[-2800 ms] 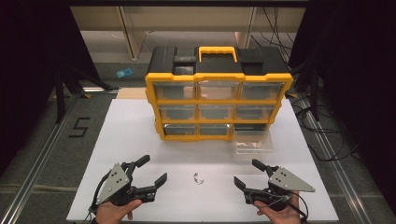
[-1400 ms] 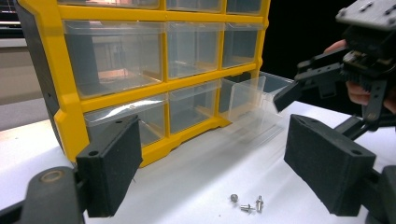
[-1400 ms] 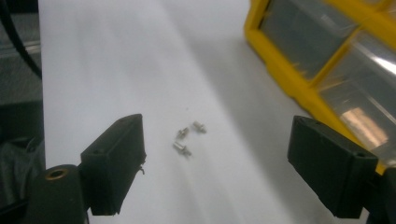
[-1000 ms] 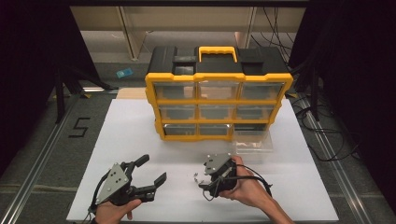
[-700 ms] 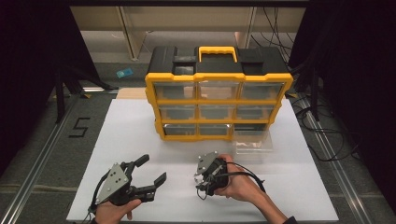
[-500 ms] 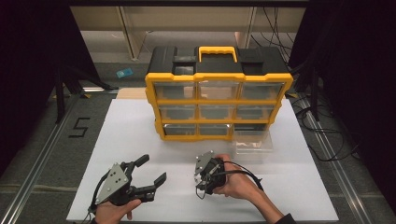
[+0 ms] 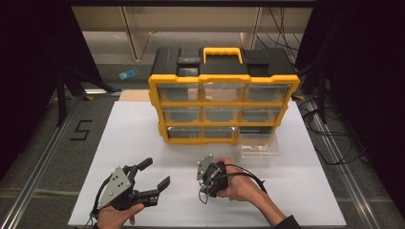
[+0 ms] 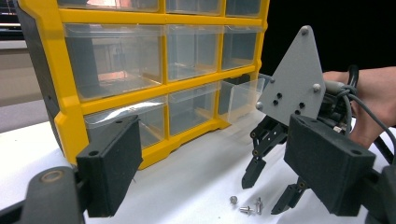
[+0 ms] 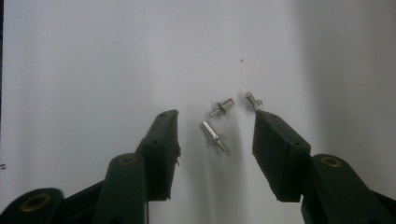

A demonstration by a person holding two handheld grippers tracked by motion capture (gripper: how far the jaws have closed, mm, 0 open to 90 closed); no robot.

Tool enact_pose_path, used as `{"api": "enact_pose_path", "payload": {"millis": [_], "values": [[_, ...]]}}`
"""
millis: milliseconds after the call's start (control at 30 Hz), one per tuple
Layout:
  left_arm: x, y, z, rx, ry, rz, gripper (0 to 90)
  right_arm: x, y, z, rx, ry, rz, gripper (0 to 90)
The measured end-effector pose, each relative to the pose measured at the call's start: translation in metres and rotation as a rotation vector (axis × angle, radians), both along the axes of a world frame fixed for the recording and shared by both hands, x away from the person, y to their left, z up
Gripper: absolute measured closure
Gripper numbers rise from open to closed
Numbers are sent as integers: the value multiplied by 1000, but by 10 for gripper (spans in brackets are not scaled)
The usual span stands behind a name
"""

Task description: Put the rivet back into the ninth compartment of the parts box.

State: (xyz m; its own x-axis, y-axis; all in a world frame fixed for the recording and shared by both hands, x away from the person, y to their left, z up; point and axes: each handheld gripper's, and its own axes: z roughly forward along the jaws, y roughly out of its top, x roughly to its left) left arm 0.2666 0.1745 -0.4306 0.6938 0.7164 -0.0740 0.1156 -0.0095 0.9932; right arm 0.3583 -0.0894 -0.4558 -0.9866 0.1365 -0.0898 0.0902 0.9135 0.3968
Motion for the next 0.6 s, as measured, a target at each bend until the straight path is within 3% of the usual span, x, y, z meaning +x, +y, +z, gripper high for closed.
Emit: {"api": "enact_pose_path", "payload": {"millis": [67, 200, 233, 367, 500, 567, 600], "values": [[0, 0, 0, 1, -1, -1, 186, 2, 1, -1, -31, -21, 26, 569], [0, 0, 0, -1, -1, -2, 186, 2, 2, -4, -43, 7, 4, 618], [0, 0, 0, 0, -2, -2, 186, 3, 3, -5, -29, 8, 18, 629], [0, 0, 0, 0, -1, -2, 186, 4, 4, -7, -46, 14, 15, 665], [0, 0, 0, 1, -3, -2, 187, 3, 3, -8, -33, 83, -18, 752], [0, 0, 0, 0, -1, -2, 186, 3, 2, -7, -52, 82, -23, 787], [0, 0, 0, 0, -1, -2, 186, 3, 3, -8, -30, 91, -12, 798]]}}
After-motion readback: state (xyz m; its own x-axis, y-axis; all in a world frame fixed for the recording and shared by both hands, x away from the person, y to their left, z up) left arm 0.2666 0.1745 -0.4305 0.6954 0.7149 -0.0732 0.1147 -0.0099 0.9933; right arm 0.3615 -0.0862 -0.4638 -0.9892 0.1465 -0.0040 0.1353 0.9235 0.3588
